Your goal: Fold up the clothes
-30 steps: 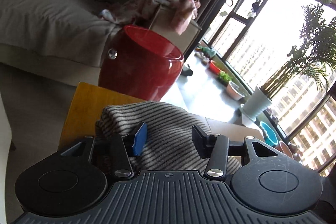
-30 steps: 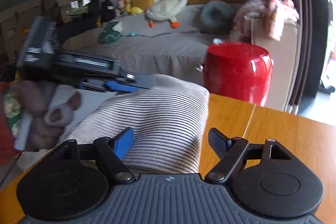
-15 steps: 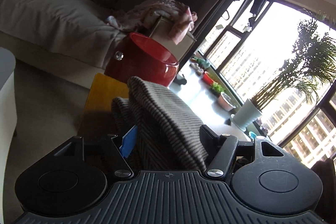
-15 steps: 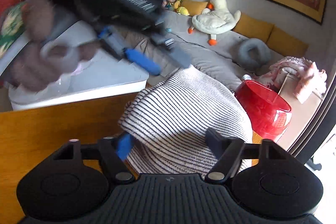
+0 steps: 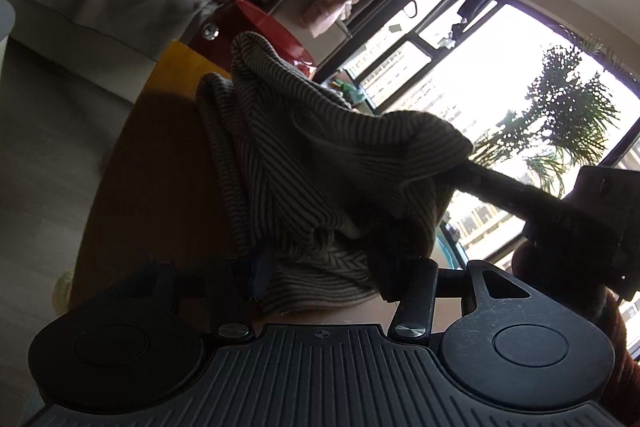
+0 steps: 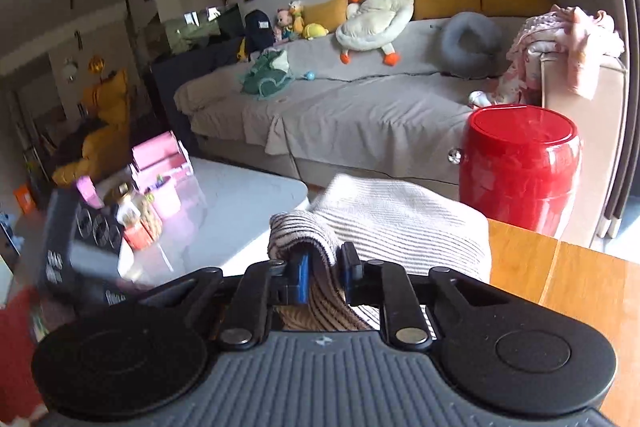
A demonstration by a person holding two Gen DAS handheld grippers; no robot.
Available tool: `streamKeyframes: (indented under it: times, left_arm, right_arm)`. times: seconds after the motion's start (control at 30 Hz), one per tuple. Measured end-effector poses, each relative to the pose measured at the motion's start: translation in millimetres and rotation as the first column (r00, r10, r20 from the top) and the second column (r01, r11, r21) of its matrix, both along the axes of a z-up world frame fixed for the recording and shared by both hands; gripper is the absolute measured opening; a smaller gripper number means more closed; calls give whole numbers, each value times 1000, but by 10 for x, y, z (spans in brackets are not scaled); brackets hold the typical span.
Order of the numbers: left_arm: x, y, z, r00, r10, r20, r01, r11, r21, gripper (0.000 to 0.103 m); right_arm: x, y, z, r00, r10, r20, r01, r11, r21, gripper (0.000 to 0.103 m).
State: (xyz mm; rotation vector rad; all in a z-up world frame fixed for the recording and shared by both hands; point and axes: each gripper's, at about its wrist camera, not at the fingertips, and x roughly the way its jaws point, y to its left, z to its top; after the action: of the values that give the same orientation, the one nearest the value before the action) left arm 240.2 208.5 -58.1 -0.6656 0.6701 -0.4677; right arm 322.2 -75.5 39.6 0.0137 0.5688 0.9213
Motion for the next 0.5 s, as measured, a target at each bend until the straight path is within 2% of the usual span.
streamKeyframes:
  times: [0.07,0.17,0.23,0.37,0.43,0.5]
  left_arm:
    - [62,-108,-31,1000,-24,-9,24,1000,2,54]
    - [105,-192,-44,999,-44,-13,44,999,18,54]
    - [96,-208,-30,998,-55,-11,55,998,28,54]
    - [78,-241,-1,997,-77,-6,77,996,48,55]
    - [-9,-230,74,995,-98,24,96,993,73,59]
    - [-150,-175,171,992,-108,64,101,989,104,66]
  right_arm:
    - [100,145,-59,997,37,-60,-37,999,8,11]
    - [242,363,-292,986,70,-154,-78,996,-49,12]
    - [249,362,-399,983,82,-164,-90,995,-41,11]
    - [257,307,-430,977,100,-187,-108,994,-31,9]
    - [188,302,-414,981,121,-152,-132,989,-68,9]
    - [113,302,-405,986,128,-110,-139,985,-101,9]
